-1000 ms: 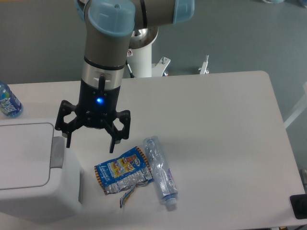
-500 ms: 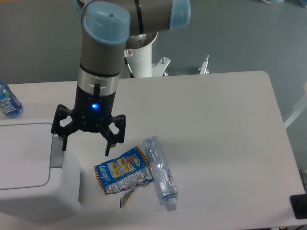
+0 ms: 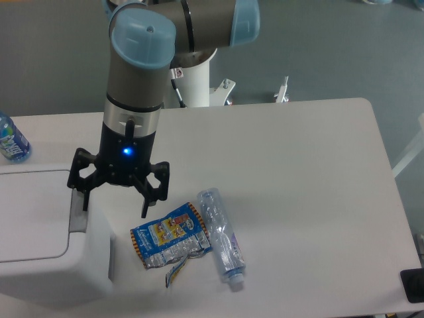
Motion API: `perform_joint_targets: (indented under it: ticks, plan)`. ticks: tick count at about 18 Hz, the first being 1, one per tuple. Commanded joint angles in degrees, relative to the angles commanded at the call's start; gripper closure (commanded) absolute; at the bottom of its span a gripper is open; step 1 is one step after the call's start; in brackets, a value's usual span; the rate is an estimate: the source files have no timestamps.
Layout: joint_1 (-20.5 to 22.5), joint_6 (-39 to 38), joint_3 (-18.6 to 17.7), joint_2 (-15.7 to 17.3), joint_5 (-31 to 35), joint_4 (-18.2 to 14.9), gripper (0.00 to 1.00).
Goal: Open the trash can
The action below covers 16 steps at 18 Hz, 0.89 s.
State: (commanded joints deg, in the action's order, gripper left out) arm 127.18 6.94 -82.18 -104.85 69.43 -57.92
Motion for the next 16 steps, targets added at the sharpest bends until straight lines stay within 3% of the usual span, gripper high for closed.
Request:
perform_joint_targets:
  ticks: [16]
  plan:
    - [0.0,0.0,0.1,-0.5,0.1,0.0,0.00]
